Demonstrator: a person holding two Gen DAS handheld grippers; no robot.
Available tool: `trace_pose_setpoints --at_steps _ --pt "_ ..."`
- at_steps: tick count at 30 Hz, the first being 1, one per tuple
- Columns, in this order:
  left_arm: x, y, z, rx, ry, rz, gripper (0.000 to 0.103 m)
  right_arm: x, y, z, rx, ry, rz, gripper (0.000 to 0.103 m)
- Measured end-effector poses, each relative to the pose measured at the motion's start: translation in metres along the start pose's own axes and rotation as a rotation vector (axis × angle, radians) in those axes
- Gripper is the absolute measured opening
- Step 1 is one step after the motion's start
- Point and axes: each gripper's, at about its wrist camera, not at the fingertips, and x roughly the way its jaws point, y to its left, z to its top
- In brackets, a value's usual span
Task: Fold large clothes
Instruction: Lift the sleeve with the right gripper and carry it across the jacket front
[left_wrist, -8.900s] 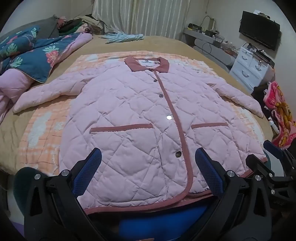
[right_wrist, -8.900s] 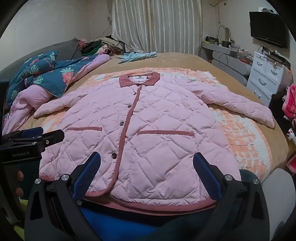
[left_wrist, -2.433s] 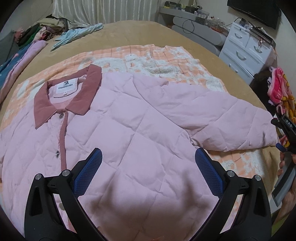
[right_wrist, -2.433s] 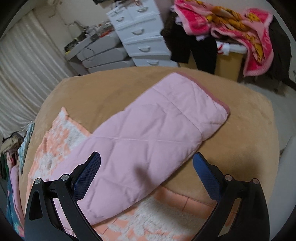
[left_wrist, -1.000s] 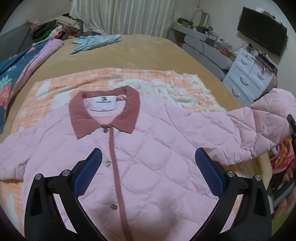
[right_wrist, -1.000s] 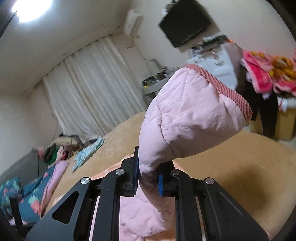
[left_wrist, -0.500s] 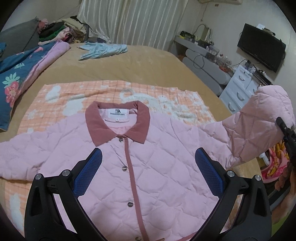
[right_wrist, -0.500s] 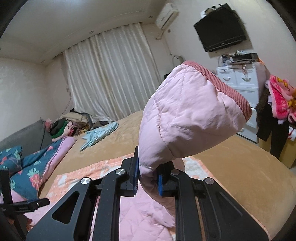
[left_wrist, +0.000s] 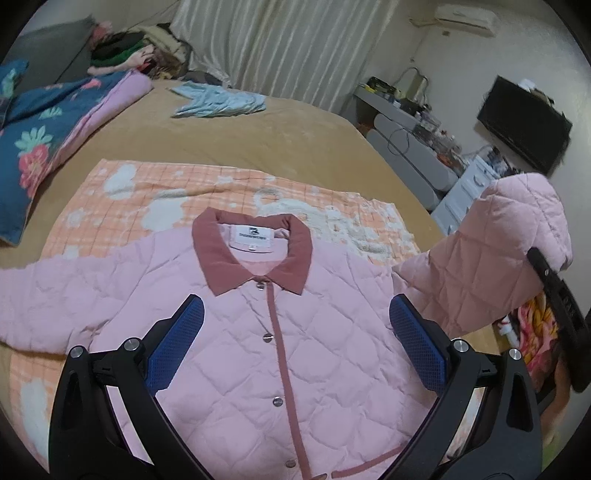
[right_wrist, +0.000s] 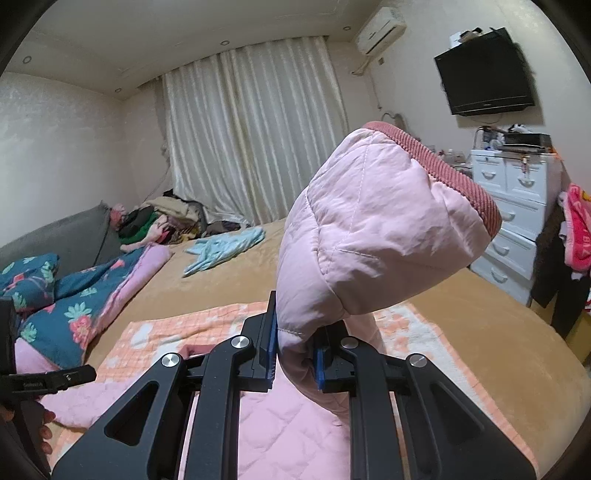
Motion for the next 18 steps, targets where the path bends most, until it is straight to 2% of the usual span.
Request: trace_pose_setpoints --at_steps 12,18 --pt "-0.012 0.045 0.013 -0.068 -0.018 -0.015 0.094 0.021 0.071 -0.015 -0.076 0.038 0.092 0.014" --pt "-0.018 0.053 0.016 -0.103 -0.015 -0.142 0.094 0.034 0.097 -0.029 -0.109 0.065 0.126 0.014"
